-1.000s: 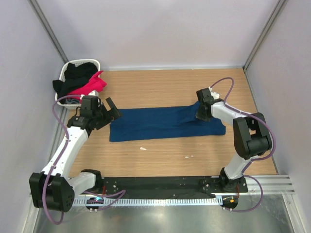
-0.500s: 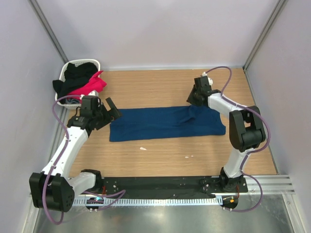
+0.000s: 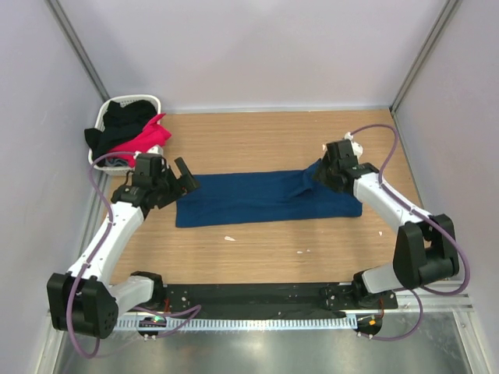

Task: Fold and stack the t-shirts
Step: Fold the tshirt

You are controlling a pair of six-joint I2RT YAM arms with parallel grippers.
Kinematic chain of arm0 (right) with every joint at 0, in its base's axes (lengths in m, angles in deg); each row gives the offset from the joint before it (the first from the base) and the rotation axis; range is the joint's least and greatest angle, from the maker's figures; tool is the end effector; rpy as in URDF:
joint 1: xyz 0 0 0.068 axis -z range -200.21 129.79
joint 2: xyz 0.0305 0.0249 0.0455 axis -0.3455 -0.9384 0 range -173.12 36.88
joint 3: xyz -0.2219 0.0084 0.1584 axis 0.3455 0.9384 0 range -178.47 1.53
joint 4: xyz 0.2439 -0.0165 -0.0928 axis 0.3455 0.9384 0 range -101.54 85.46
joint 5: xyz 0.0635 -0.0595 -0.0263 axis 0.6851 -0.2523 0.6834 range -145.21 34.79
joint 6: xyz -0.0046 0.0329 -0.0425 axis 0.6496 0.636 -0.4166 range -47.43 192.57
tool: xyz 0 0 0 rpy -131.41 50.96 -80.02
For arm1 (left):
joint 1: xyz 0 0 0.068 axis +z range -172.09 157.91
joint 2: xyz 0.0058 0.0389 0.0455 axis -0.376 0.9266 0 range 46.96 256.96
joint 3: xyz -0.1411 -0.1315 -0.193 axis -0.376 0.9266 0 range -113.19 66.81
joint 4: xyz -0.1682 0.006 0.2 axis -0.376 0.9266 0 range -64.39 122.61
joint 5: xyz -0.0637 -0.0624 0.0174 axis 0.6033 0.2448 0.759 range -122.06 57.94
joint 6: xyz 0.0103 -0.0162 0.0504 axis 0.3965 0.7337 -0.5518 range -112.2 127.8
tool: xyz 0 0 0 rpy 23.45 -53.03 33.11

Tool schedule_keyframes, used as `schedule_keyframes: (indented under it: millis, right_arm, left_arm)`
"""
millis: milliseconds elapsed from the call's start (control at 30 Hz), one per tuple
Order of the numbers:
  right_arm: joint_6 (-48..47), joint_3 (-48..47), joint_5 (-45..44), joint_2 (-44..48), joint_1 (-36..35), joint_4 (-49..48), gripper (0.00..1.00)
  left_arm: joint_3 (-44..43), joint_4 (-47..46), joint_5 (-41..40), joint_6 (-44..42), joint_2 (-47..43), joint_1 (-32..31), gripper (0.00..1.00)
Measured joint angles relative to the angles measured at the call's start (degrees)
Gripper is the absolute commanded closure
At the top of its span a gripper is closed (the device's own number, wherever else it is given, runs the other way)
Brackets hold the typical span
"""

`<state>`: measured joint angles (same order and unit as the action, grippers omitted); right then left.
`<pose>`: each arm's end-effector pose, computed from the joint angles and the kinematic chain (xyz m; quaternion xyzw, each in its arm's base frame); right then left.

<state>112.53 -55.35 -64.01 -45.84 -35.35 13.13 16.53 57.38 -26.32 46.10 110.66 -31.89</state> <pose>0.2936 0.0738 0.2383 0.2270 0.9110 0.0917 0.3319 0.2282 -0.0430 0.2741 -0.2088 0.8996 -0.1974 0.3288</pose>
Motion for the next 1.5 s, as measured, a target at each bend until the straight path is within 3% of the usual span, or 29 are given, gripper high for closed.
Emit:
schedule_keyframes:
  millis: [233,500,833,1133,1300,1500]
  right_arm:
    - [0.63,4.26,-1.14,1.64,-0.17,3.85,0.57]
    - [-0.07,3.15,-2.47,-7.39,-2.93,4.31,0.59]
    - [-0.81,-7.37,-3.82,-15.37,-3.04,-0.26,0.54]
    - [-0.81,-19.28,0.42,-28.46,-4.39,-7.61,0.53]
    - [-0.87,-21.18,2.64,-29.35,-4.66,-8.72,0.43]
    - [-2.67,-21.35,2.34,-24.52,-4.48,-7.19,0.20]
  left_arm:
    - [0.00,-0.33,0.42,-0.02,0.68,-0.33,0.02]
    - [0.48,-0.61,0.35,-0.04,0.52,-0.33,0.02]
    - [0.63,-0.15,-0.31,-0.81,-1.29,-0.33,0.01]
    - [0.63,-0.07,-0.33,-1.11,-1.29,-0.33,0.01]
    - [0.63,-0.04,-0.31,-1.09,-1.29,-0.33,0.01]
    - [-2.23,-0.24,-0.76,-1.99,2.03,-4.17,0.01]
